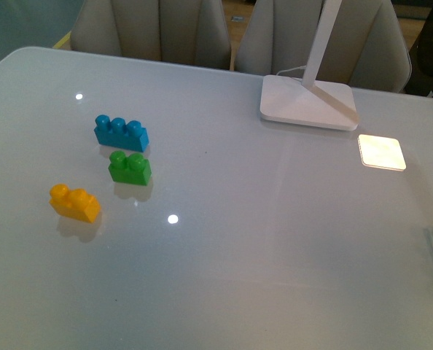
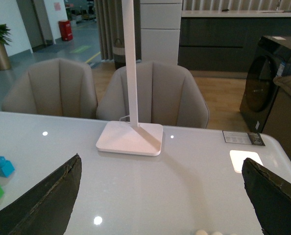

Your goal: Insert yellow block into base center

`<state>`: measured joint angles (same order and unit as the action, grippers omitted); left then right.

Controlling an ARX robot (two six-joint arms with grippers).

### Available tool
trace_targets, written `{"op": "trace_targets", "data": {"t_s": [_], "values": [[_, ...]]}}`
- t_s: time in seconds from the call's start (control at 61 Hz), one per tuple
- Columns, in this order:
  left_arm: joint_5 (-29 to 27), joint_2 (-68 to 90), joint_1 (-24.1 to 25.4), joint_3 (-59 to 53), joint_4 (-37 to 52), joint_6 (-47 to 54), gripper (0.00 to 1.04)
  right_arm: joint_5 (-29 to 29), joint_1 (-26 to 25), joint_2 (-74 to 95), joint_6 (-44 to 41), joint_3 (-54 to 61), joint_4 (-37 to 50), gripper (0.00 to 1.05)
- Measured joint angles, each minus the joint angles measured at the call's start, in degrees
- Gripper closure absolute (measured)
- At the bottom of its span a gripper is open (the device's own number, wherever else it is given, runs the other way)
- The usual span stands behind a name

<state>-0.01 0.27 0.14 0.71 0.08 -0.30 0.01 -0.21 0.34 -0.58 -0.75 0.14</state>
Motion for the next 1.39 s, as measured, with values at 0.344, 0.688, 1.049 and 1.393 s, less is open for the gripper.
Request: {"op": "trace_targets", "data": {"t_s": [0.344, 0.688, 1.049, 1.393], "values": [[0.00, 0.00, 0.00, 0.00, 0.00, 0.00, 0.07, 3.39, -3.02, 26.56, 5.33, -5.88, -3.26, 0.09], [0.00, -0.02, 0.00, 0.00, 0.00, 0.00, 0.07, -13.86, -18.25, 73.50, 0.92, -8.66, 36.09, 0.09], [0.00, -0.02, 0.00, 0.00, 0.00, 0.00, 0.07, -12.79, -24.04, 116.69, -4.96, -17.97, 55.98, 0.09], [0.00, -0.02, 0.00, 0.00, 0.00, 0.00, 0.07, -18.43, -36.09, 132.26, -12.44, -27.12, 57.55, 0.09]]}}
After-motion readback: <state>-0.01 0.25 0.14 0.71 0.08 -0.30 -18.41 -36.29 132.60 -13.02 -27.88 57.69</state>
